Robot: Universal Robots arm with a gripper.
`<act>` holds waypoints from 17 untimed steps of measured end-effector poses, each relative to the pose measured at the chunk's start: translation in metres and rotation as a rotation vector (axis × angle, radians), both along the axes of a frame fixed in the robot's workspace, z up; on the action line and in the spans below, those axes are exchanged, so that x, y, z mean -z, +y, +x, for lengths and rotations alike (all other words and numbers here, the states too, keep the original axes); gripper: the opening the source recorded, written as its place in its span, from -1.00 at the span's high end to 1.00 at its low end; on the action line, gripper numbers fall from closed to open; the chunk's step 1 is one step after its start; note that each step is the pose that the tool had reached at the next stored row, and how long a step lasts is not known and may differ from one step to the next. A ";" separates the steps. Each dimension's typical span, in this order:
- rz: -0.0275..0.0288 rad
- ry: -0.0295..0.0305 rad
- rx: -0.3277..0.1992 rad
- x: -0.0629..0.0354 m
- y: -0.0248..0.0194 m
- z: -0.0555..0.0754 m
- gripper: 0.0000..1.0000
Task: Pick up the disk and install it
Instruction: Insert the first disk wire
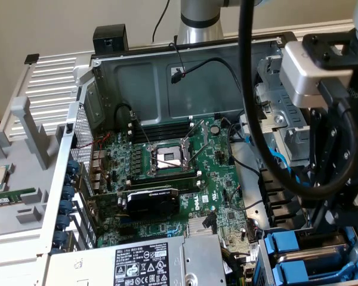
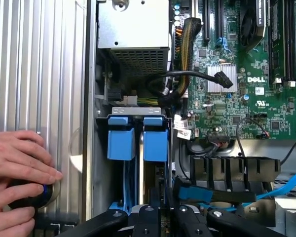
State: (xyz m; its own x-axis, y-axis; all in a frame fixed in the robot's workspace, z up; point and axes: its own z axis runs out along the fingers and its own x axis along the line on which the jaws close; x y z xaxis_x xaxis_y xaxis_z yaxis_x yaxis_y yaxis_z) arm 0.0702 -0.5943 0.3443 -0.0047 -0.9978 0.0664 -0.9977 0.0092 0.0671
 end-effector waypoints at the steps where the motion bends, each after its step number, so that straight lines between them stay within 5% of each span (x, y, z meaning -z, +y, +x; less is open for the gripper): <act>1: -0.0002 0.0028 0.000 0.0000 0.0000 0.000 0.66; 6: 0.0003 0.0224 0.000 0.0002 0.0000 0.002 0.66; 17: 0.0001 0.0236 0.001 0.0001 -0.0022 0.006 0.66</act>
State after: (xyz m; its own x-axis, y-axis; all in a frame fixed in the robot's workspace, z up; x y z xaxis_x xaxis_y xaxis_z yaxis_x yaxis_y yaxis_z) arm 0.0765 -0.5965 0.3442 -0.0041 -0.9978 0.0664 -0.9958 0.0101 0.0906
